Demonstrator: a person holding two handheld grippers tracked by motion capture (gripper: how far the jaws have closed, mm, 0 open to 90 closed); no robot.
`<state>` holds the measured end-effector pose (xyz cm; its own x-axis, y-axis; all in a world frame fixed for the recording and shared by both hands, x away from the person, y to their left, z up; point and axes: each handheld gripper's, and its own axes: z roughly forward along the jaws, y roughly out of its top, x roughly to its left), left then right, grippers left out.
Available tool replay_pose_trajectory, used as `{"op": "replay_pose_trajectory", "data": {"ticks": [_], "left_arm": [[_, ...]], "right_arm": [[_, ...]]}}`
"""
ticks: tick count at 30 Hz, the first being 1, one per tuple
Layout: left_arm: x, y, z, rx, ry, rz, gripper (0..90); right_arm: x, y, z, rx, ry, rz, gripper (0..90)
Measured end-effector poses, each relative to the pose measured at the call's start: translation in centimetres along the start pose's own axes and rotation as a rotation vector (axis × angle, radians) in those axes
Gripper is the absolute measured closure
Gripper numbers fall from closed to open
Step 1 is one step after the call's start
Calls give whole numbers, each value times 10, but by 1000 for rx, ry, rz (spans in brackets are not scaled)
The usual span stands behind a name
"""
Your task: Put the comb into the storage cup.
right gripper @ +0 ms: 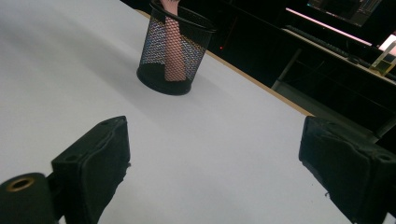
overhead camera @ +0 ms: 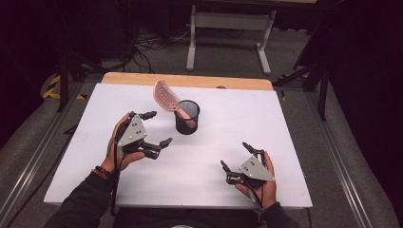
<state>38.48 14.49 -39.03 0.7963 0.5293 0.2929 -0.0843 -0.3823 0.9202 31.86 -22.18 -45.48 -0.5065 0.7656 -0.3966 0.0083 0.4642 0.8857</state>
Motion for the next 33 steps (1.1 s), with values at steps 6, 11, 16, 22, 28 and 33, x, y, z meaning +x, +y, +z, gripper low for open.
{"op": "replay_pose_trajectory", "data": {"ticks": [6, 11, 16, 22, 28, 33], "left_arm": [[-4, -5, -2, -2, -12, 6, 58], [-9, -8, -5, -1, -19, 19, 57], [-12, -11, -5, 12, -27, 29, 57], [-13, -14, -7, 19, -20, 42, 57], [-13, -17, -10, 17, -23, 40, 59], [-13, -20, -12, 19, -33, 47, 58]], "right_arm": [[0, 0, 0, -5, 5, 4, 94], [0, 0, 0, -5, 3, 3, 93], [0, 0, -1, -6, 5, 4, 93], [0, 0, -1, -9, 5, 4, 93], [0, 0, -1, -9, 7, 2, 93], [0, 0, -1, -10, 8, 2, 93]]}}
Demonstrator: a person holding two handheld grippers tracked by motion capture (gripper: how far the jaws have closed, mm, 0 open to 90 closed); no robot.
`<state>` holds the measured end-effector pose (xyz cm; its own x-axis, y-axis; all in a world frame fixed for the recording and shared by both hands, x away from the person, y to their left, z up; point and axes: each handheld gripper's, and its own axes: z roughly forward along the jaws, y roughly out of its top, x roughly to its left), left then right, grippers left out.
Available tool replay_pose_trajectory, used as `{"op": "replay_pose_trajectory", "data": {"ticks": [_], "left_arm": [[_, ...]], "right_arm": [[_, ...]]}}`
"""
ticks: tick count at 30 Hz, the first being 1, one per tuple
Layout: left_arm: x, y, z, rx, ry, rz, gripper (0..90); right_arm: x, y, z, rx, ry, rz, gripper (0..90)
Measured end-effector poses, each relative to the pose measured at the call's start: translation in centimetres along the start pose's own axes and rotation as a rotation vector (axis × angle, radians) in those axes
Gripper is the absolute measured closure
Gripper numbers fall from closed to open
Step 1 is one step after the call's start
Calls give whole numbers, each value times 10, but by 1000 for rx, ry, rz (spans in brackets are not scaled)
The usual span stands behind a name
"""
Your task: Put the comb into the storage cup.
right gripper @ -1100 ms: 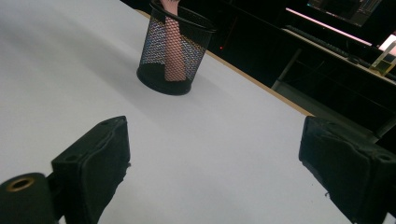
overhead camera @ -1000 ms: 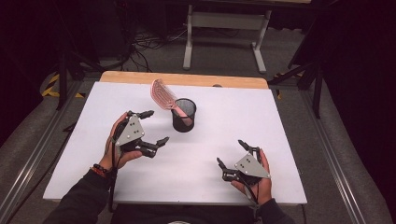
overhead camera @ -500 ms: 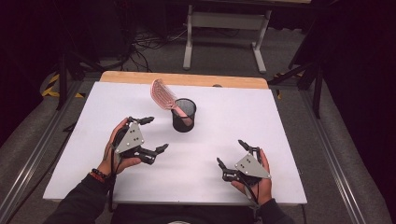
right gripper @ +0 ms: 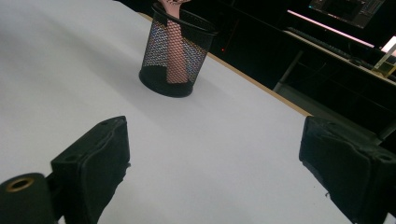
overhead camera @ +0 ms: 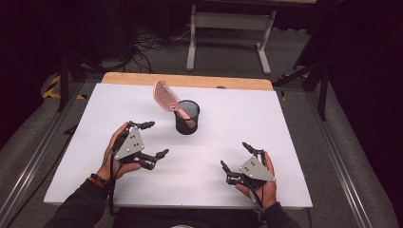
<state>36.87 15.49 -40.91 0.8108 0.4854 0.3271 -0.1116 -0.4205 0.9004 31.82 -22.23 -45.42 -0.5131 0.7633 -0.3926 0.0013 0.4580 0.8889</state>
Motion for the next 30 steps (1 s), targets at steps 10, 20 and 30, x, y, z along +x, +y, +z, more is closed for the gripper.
{"op": "replay_pose_trajectory", "data": {"ticks": [10, 20, 30], "left_arm": [[-2, -5, -6, 0, 12, 5, 59], [-5, -10, -12, -3, 18, 7, 58], [-5, -14, -23, -7, 33, -2, 56]], "right_arm": [[0, 0, -1, -6, 2, -2, 92], [0, 1, -2, -13, 2, -8, 88], [-1, 3, -4, -28, -8, -11, 57]]}}
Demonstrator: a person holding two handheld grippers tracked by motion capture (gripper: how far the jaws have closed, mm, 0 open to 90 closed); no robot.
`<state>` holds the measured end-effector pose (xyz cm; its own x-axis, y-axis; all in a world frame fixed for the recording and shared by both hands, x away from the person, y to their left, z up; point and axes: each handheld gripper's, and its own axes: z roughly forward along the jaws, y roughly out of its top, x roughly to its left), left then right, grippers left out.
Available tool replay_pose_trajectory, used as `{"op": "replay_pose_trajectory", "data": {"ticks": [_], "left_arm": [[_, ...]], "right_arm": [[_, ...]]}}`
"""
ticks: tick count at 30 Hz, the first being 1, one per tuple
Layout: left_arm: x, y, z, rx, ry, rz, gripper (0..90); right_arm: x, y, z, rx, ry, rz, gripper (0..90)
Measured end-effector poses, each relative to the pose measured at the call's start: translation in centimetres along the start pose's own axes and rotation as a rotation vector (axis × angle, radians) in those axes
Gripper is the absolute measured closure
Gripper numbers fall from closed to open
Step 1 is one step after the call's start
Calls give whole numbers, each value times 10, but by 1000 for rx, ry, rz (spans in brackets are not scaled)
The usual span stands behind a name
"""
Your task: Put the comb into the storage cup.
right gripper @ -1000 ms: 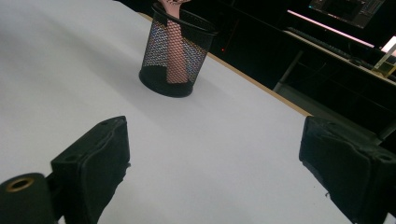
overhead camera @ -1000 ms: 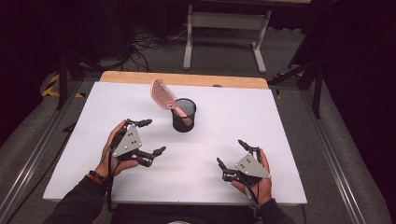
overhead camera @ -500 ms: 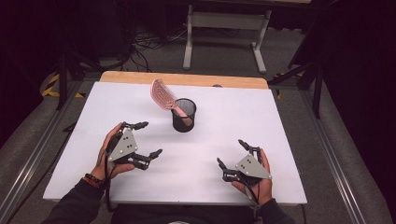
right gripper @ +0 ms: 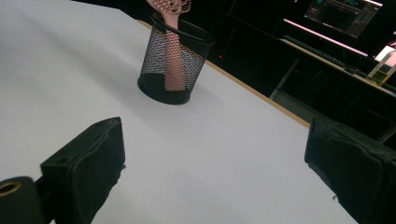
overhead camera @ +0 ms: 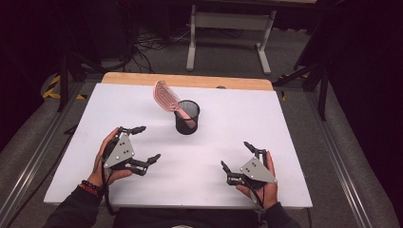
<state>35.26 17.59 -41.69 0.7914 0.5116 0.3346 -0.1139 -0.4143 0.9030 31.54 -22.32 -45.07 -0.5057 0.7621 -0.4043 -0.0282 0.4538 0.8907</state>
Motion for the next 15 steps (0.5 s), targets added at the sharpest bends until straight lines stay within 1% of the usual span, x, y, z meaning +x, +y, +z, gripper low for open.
{"op": "replay_pose_trajectory", "data": {"ticks": [3, 5, 6, 11, 12, 14, 15], "left_arm": [[0, -2, -3, -2, 4, -1, 55], [1, -4, -5, 10, 12, 4, 48], [0, -6, -6, 15, 15, -2, 47], [0, -11, -11, 28, 26, -3, 47], [0, -12, -12, 24, 25, -10, 47], [1, -13, -13, 30, 27, -7, 46], [2, -16, -15, 32, 32, -15, 46]], "right_arm": [[0, 0, 0, -4, 0, 2, 55], [0, 0, 0, -2, 0, 1, 55], [0, 0, 0, -1, -2, -1, 56], [1, 0, 1, -3, -1, 3, 57], [1, 0, 1, -3, 0, 2, 57], [1, 0, 1, -1, -3, -2, 61], [1, 0, 0, -2, -3, -1, 62]]}}
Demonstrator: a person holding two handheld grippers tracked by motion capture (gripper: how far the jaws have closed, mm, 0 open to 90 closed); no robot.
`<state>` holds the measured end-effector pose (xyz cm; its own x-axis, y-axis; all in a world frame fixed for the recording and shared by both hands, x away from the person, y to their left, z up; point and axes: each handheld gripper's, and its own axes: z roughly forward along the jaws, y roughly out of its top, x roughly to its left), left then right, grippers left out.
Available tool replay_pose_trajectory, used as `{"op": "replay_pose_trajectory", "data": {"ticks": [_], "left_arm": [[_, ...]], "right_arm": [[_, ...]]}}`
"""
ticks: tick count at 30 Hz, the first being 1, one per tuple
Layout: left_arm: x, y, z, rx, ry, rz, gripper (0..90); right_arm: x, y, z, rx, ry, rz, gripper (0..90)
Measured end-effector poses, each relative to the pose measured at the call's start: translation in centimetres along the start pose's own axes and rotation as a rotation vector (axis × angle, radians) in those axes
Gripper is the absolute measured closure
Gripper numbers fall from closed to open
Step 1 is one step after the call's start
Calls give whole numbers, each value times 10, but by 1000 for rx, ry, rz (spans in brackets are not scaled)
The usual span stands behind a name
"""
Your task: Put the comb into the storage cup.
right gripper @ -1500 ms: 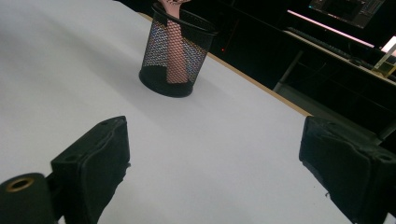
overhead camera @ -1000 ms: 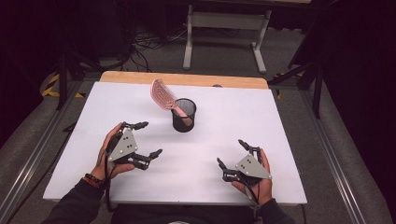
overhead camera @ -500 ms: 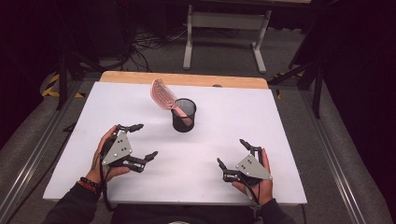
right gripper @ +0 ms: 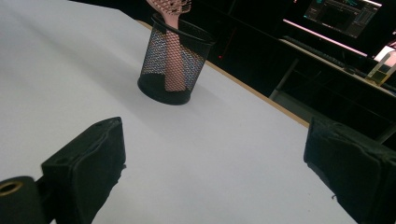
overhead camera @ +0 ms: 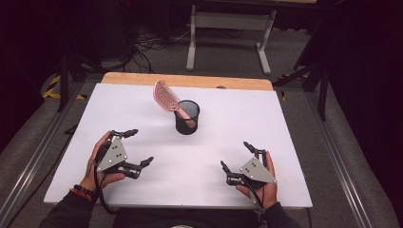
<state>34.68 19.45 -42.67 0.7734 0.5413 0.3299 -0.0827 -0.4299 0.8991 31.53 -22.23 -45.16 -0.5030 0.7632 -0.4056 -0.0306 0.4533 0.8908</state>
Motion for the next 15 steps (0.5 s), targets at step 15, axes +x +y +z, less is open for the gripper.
{"op": "replay_pose_trajectory", "data": {"ticks": [15], "left_arm": [[-3, -23, -9, 53, 35, -11, 41]], "right_arm": [[0, -1, 1, 10, 8, 0, 66]]}}
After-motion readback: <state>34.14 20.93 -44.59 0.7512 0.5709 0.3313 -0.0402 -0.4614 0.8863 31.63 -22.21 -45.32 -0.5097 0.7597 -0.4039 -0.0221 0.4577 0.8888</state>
